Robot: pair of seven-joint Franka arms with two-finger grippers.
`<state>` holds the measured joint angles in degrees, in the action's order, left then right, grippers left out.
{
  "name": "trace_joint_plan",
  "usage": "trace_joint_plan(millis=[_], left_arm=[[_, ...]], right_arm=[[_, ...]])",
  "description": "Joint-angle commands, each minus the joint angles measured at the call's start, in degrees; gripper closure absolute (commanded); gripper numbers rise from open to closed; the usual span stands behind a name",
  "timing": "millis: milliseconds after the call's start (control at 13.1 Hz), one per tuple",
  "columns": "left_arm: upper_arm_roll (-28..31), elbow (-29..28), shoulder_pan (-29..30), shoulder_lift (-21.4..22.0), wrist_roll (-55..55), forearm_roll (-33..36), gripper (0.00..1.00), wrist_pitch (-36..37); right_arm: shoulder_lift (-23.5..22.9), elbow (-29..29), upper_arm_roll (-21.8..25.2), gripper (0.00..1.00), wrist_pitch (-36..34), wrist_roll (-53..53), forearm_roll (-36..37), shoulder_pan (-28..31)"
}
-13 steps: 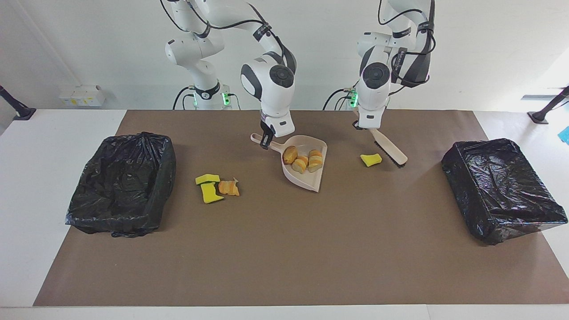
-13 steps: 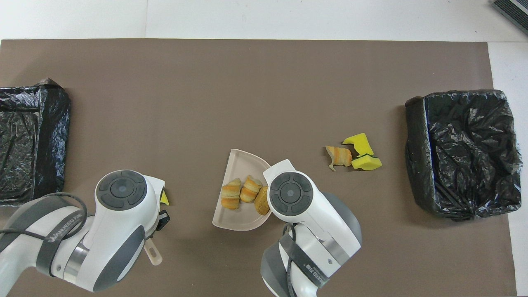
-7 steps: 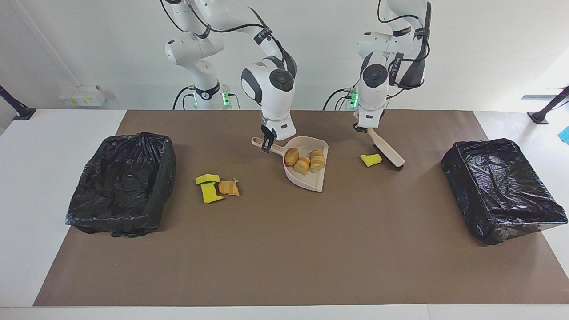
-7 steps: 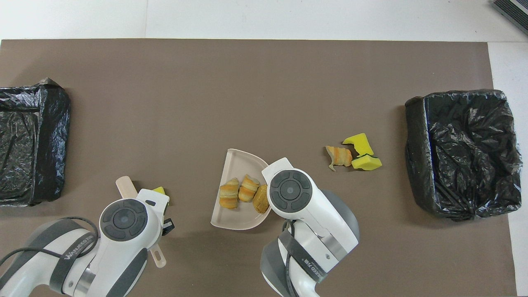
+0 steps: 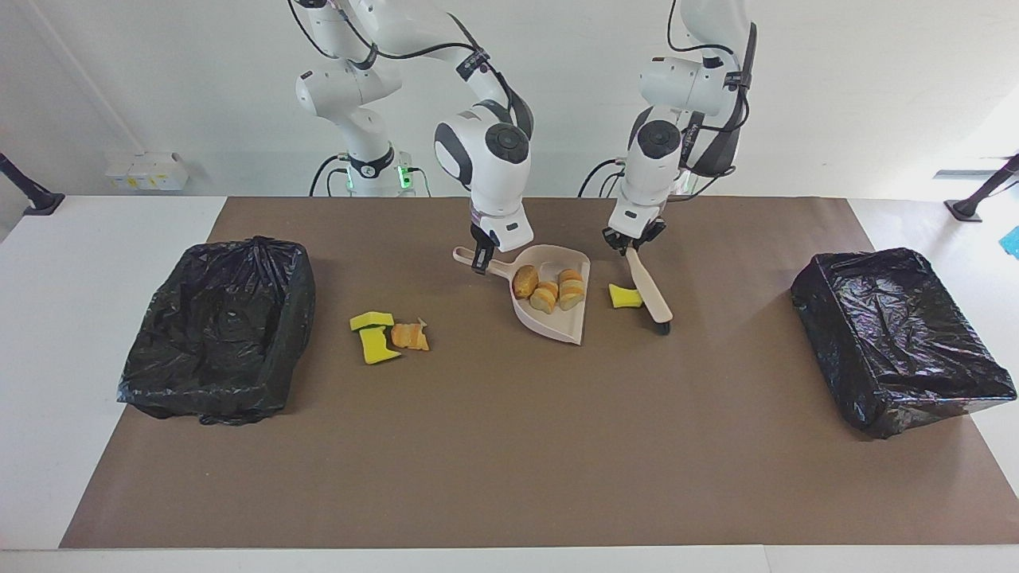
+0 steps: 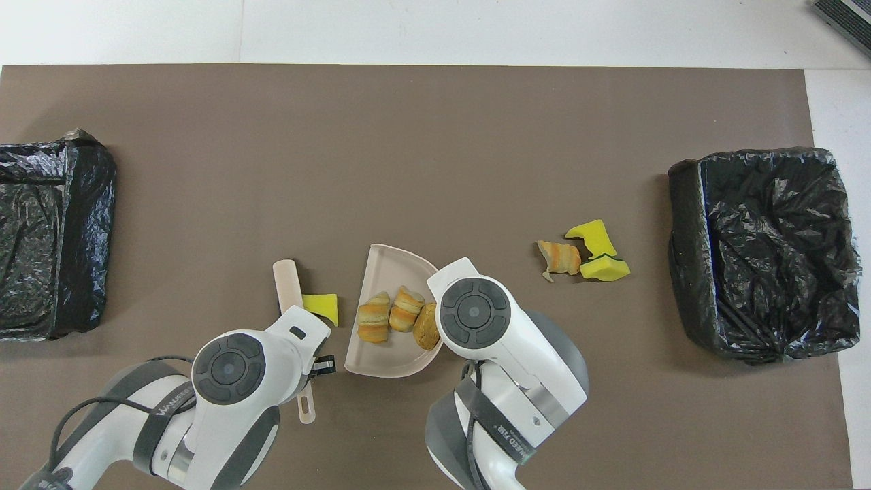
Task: Sweep and dump trash in bin
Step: 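Sweep the chunks into the dustpan with the brush in the left gripper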
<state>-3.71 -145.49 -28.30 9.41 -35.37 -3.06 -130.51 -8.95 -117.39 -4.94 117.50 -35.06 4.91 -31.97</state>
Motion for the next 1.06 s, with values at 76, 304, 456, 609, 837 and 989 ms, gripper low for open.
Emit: trace_joint_plan(millis=[76, 304, 456, 609, 837, 989], left_arm=[[0.5, 3.4, -6.5, -3.3, 5.0, -5.0, 1.0, -4.9], [0.5, 5.0, -11.9, -3.7, 4.5, -6.2, 1.0, -6.0], [0.5, 5.1, -13.6, -3.5, 4.0, -6.2, 1.0, -5.7], [0.8, 5.2, -13.4, -3.5, 4.3, -6.3, 1.0, -5.2], [1.0, 5.7, -10.9, -3.7, 4.5, -6.3, 1.0, -3.9], [1.1, 6.0, -8.5, -4.1, 4.4, -5.7, 1.0, -2.1]], right_arm=[[-0.9, 1.1, -0.3, 1.0, 0.1, -1.2, 0.2, 0.2], [-0.9, 1.0, -0.3, 1.0, 0.0, -1.2, 0.2, 0.3], [-0.9, 1.0, -0.3, 1.0, 0.0, -1.2, 0.2, 0.3], [-0.9, 0.9, -0.3, 1.0, 0.0, -1.2, 0.2, 0.3], [-0.9, 0.9, -0.3, 1.0, 0.0, -1.2, 0.2, 0.3], [-0.9, 0.9, -0.3, 1.0, 0.0, -1.2, 0.2, 0.3]])
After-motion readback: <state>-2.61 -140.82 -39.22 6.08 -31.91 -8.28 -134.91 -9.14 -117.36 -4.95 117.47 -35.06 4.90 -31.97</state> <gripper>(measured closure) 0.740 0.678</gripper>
